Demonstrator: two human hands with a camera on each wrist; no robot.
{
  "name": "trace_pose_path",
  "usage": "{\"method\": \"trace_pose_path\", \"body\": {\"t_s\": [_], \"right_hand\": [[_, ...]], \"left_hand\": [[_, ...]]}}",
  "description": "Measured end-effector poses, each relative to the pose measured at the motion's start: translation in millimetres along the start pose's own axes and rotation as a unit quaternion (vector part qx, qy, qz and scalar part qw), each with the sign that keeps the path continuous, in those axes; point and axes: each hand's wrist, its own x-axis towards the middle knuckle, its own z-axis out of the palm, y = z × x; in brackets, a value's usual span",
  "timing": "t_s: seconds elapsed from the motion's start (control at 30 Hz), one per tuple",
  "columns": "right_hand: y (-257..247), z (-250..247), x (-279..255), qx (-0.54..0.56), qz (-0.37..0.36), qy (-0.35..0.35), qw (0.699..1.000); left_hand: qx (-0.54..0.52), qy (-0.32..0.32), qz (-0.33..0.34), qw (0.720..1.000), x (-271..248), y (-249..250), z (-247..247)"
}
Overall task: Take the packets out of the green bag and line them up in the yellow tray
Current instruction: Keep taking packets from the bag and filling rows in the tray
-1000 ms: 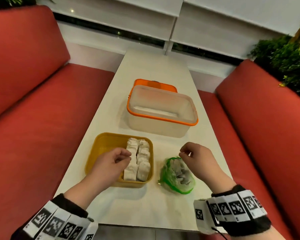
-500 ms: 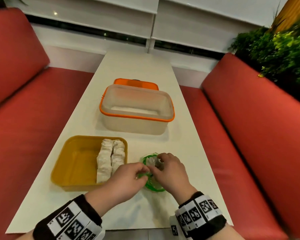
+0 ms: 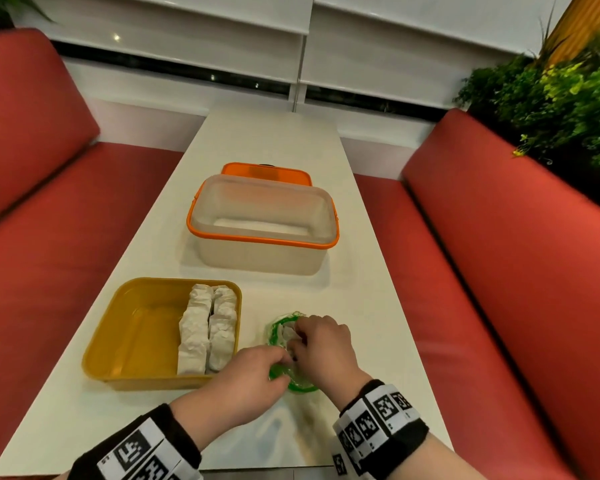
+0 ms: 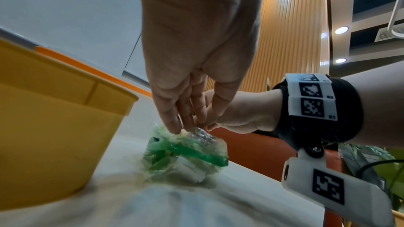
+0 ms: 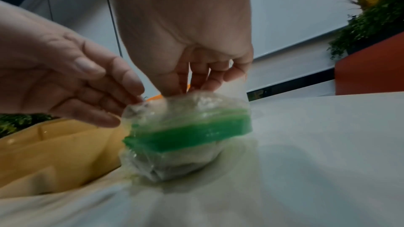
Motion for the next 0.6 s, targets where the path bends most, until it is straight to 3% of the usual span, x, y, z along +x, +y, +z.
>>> {"method": "trace_pose_path", "body": {"t_s": [0.1,0.2,0.4,0.5,0.6], "right_hand": [[2,1,1,0.034,0.009,-0.008,0.999],[8,-5,1,0.191,0.040,-0.014,0.981],[25,-19,-3,0.404,0.053,-0.026,0.913],[29,-21,-5,0.518,0.060,-0.037,0.852],[30,-29,-7,0.590,0.035,-0.059,0.804]], "left_hand": [[0.000,-0.001,-0.009,1.000,0,0,0],[0.005,-0.001,-0.013,1.000,-2,-1,-1],[0.011,0.015,-0.001,1.000,-6,-1,-2],[-0.015,0.021,-0.006,1.000,-6,-2,-2],[-0.107,0.067,-0.011,0.992,-5,3,-7]]}}
